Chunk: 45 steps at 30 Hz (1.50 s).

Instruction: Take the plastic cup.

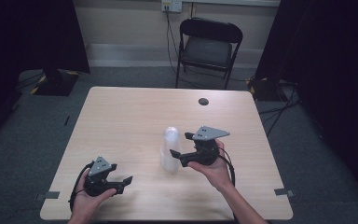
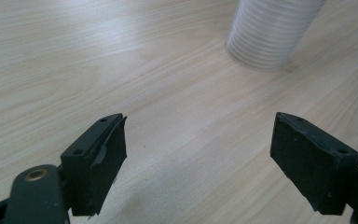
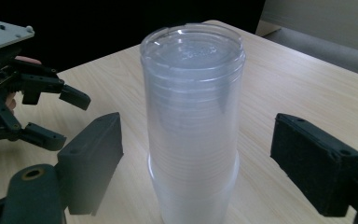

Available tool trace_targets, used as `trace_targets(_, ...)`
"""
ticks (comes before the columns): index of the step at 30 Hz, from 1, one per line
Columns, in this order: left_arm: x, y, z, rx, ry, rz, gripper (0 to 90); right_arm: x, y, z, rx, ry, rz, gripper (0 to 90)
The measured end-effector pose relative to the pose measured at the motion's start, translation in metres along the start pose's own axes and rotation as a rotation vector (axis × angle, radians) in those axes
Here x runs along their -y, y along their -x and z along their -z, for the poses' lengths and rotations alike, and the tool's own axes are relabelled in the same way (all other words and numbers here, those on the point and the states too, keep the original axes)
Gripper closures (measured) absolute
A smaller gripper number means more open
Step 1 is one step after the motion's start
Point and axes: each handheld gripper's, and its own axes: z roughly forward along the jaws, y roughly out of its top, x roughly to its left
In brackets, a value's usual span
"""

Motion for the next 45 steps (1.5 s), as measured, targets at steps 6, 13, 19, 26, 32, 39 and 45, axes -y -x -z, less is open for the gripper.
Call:
trace_targets(6, -0.001, 0.002, -0.001, 0.001, -0.008, -0.022, 18.6, -0.002, 0.0, -0.012, 0.0, -0.005, 0.0, 20.8)
trace_targets(13, 0.0, 0.001, -0.002, -0.001, -0.014, -0.011, 18.7, 0.0, 0.004, -0.028, -0.035, 0.018, 0.006, 26.8)
trace_targets(19, 0.0, 0.001, -0.002, 0.003, -0.019, -0.016, 18.7, 0.006, 0.006, -0.039, -0.052, 0.001, -0.001, 24.7)
trace_targets(26, -0.001, 0.002, -0.001, 0.006, -0.009, -0.014, 18.6, 0.011, 0.006, -0.048, -0.053, -0.019, -0.001, 23.1)
trace_targets(32, -0.001, 0.001, -0.001, 0.011, -0.01, -0.012, 19.5, 0.012, 0.006, -0.05, -0.057, 0.006, 0.0, 28.4)
trace_targets(39, -0.001, 0.0, 0.0, 0.009, -0.005, -0.009, 19.5, 0.013, 0.004, -0.053, -0.037, -0.008, 0.009, 30.5)
trace_targets(45, -0.001, 0.0, 0.001, 0.01, -0.006, -0.011, 19.9, 0.012, 0.005, -0.052, -0.043, -0.008, 0.014, 30.4)
